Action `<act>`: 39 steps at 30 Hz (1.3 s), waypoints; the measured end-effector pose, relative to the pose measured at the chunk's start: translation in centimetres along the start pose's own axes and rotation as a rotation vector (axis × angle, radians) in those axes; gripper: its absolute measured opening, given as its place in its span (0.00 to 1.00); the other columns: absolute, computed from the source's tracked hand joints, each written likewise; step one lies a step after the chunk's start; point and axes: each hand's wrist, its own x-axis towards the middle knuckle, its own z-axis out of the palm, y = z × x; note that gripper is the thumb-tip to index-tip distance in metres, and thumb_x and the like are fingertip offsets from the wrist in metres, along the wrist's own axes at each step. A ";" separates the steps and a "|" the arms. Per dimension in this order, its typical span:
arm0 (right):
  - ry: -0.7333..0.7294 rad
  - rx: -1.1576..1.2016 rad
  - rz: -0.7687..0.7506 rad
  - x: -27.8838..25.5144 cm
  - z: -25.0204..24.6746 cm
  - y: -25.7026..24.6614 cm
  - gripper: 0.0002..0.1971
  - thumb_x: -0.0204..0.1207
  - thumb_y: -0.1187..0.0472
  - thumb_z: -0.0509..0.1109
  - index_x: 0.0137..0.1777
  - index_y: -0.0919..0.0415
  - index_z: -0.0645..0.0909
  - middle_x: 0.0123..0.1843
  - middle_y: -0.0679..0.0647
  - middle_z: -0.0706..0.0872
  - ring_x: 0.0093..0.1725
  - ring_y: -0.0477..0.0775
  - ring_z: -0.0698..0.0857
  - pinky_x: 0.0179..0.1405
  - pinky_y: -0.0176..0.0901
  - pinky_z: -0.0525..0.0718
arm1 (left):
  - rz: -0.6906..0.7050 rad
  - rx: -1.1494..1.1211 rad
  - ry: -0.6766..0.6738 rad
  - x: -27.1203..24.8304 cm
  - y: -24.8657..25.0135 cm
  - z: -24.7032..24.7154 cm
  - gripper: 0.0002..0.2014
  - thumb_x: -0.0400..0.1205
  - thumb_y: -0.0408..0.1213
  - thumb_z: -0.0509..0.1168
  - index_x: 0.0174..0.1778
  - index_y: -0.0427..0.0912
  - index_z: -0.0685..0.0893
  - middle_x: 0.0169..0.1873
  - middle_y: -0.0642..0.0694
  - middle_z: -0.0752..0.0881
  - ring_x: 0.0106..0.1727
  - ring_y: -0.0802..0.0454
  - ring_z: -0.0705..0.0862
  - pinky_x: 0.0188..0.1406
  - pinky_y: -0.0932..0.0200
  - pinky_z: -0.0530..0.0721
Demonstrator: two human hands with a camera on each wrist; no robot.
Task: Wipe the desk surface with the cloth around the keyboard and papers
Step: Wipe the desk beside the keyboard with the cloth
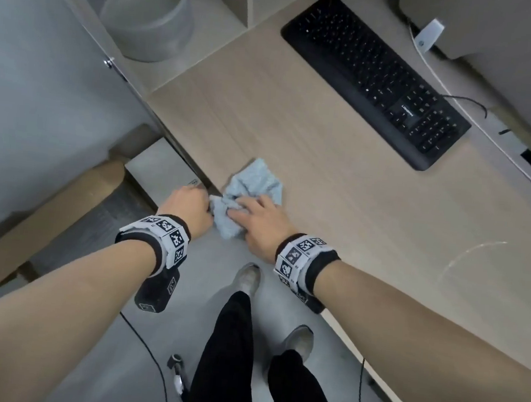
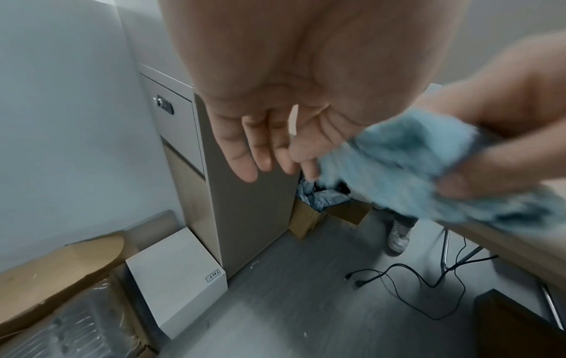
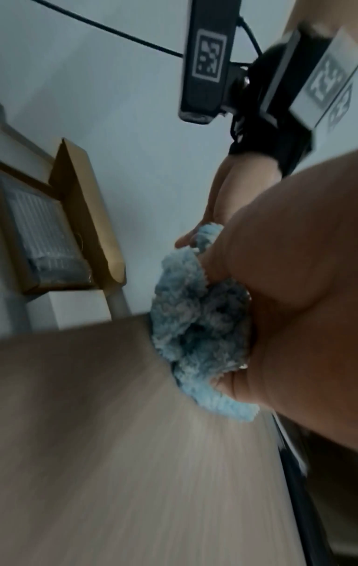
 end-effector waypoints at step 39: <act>0.288 0.362 1.366 -26.8 1.2 29.2 0.39 0.79 0.52 0.66 0.86 0.57 0.51 0.89 0.60 0.46 0.87 0.65 0.47 0.84 0.67 0.50 | 0.863 0.376 -0.071 5.9 33.1 1.8 0.32 0.80 0.33 0.60 0.82 0.40 0.63 0.85 0.45 0.56 0.84 0.44 0.56 0.83 0.54 0.58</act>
